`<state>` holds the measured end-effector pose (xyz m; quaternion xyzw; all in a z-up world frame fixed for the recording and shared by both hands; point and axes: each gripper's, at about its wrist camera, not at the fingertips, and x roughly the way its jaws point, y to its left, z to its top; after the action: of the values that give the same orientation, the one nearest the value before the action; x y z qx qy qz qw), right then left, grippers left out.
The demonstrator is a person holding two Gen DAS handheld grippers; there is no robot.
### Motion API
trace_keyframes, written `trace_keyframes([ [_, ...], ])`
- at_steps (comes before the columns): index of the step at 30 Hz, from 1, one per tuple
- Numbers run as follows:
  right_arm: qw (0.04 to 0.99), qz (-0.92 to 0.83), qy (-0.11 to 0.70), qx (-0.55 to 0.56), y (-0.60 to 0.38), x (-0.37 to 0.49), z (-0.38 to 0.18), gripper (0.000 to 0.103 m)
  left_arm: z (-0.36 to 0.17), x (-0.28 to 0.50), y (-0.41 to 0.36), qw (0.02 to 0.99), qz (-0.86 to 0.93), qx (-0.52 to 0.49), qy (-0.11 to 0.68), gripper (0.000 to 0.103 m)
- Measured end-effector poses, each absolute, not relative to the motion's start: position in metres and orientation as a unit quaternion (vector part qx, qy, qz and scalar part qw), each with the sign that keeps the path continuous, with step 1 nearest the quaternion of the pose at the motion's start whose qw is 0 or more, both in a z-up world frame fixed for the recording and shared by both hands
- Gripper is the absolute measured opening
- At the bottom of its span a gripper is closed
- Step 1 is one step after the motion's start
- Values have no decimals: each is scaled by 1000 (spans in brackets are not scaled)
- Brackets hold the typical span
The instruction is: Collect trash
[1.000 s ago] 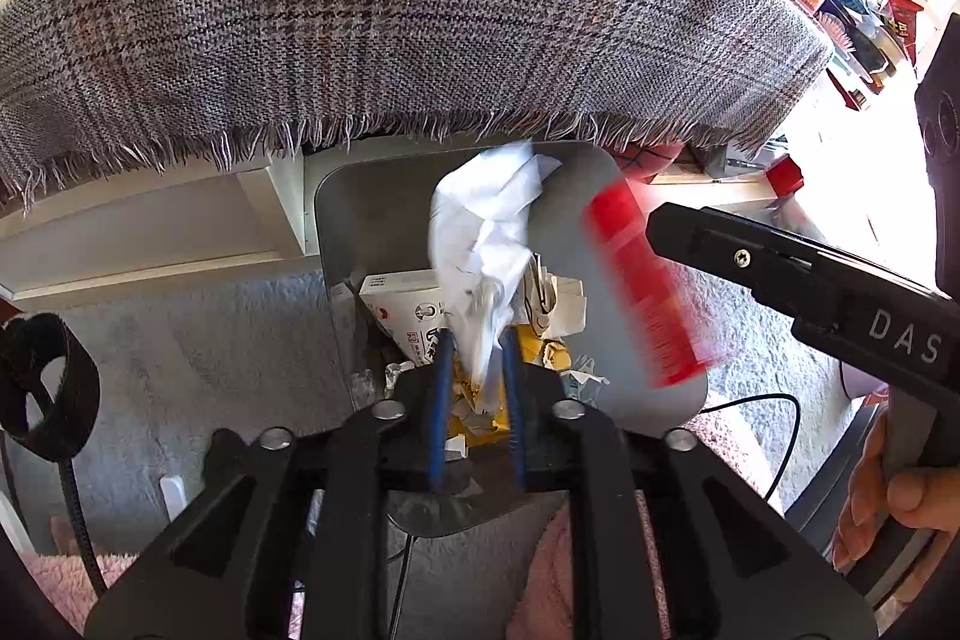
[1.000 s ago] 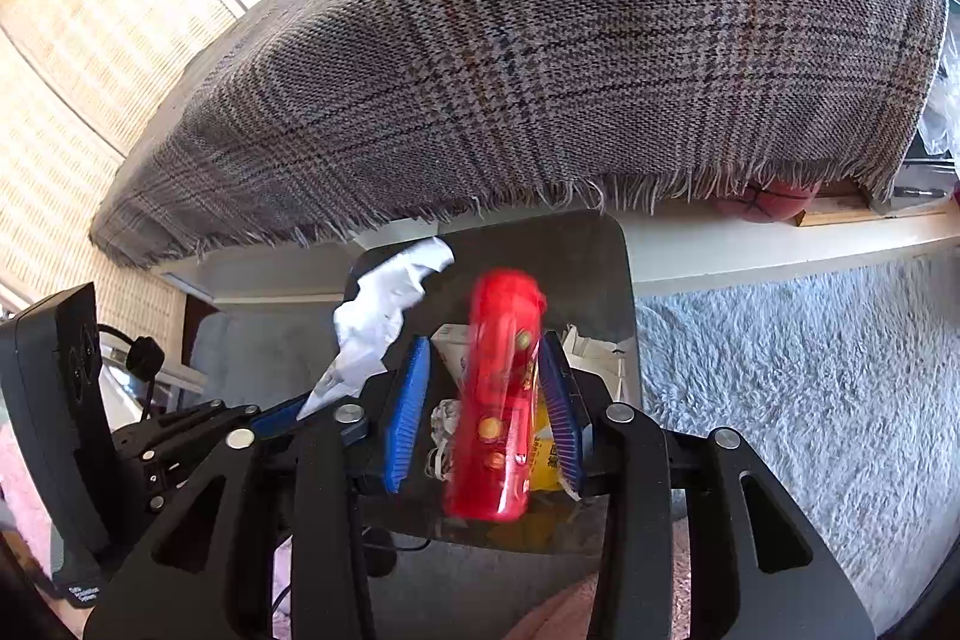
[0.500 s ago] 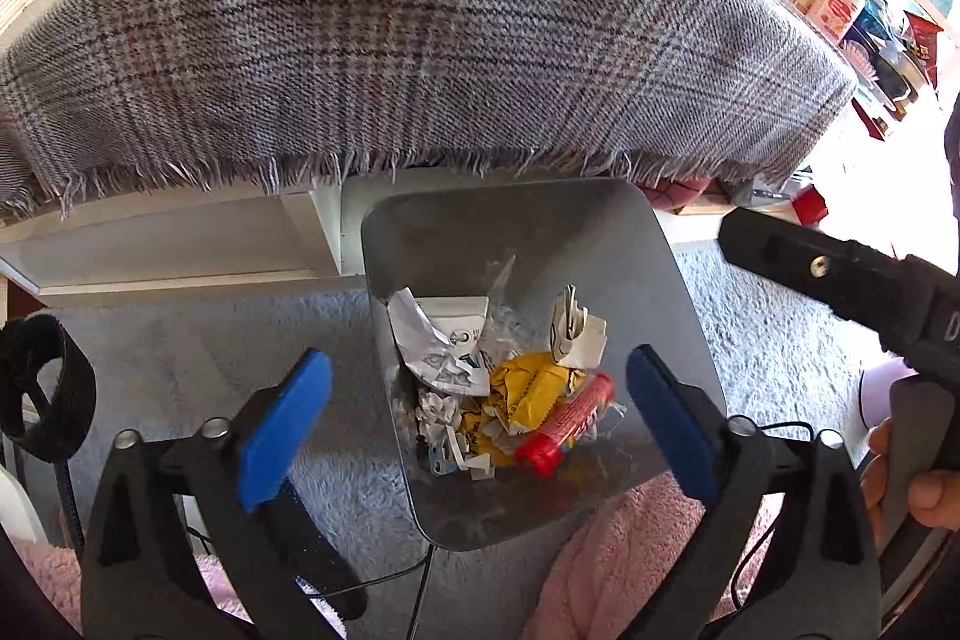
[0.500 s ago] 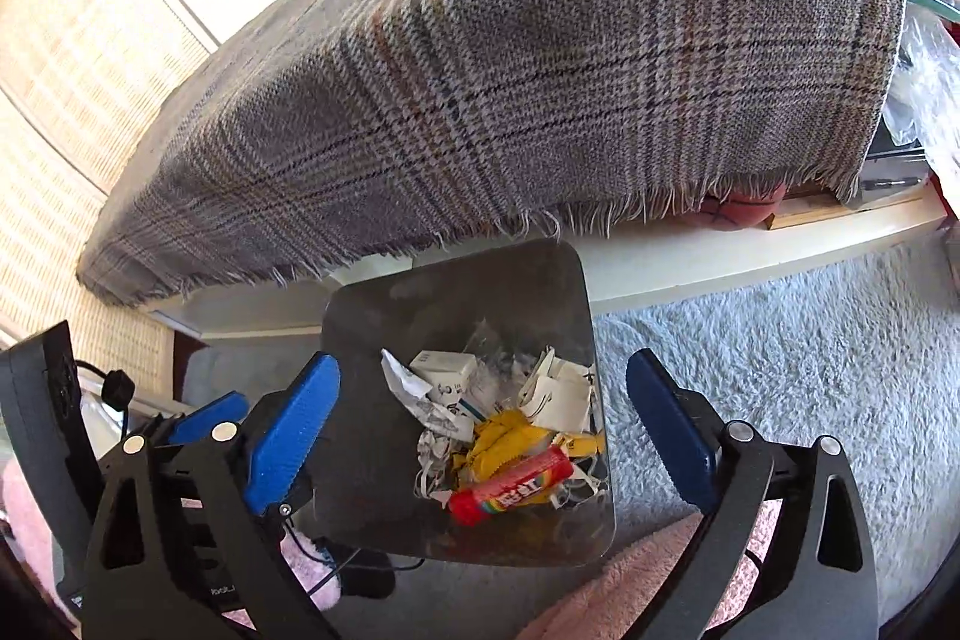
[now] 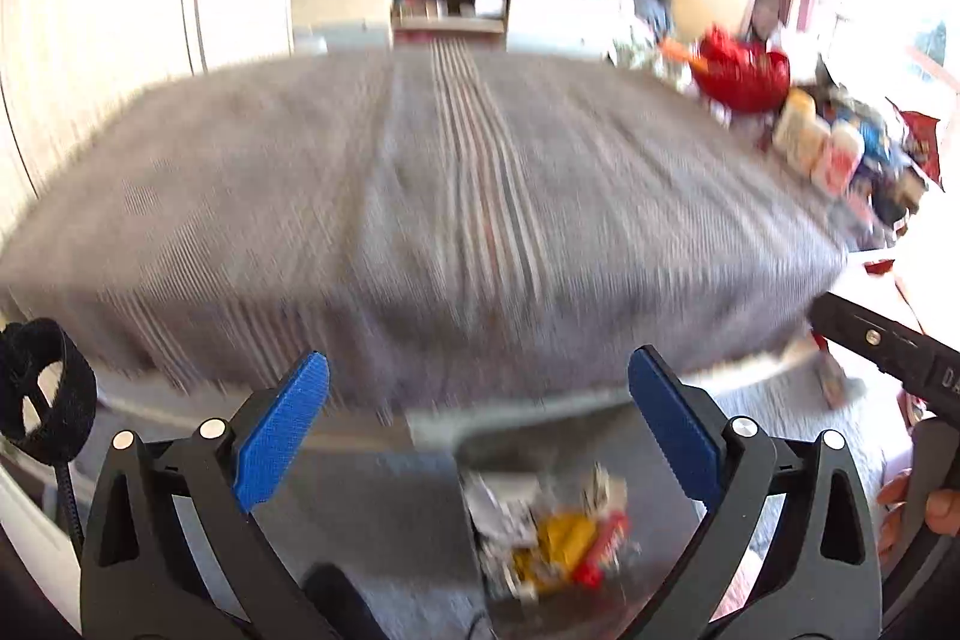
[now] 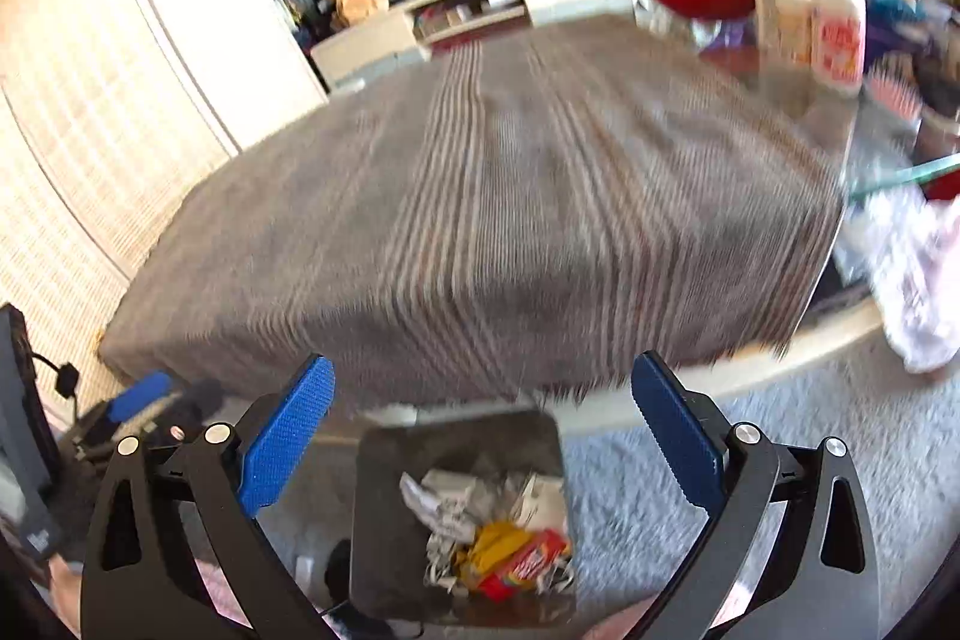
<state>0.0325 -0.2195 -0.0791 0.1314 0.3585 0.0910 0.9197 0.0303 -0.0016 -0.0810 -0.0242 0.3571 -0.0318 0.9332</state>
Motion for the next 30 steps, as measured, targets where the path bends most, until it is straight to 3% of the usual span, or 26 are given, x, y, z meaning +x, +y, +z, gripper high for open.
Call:
trace_keyframes([
  [11,972,48,220,60,-216,22,-3,100,-32,50,9,962,-11,-1,273,95],
  [30,963,26,250,97,-218,23,-34,100,-47,31,25,962,-6,-33,271,95],
])
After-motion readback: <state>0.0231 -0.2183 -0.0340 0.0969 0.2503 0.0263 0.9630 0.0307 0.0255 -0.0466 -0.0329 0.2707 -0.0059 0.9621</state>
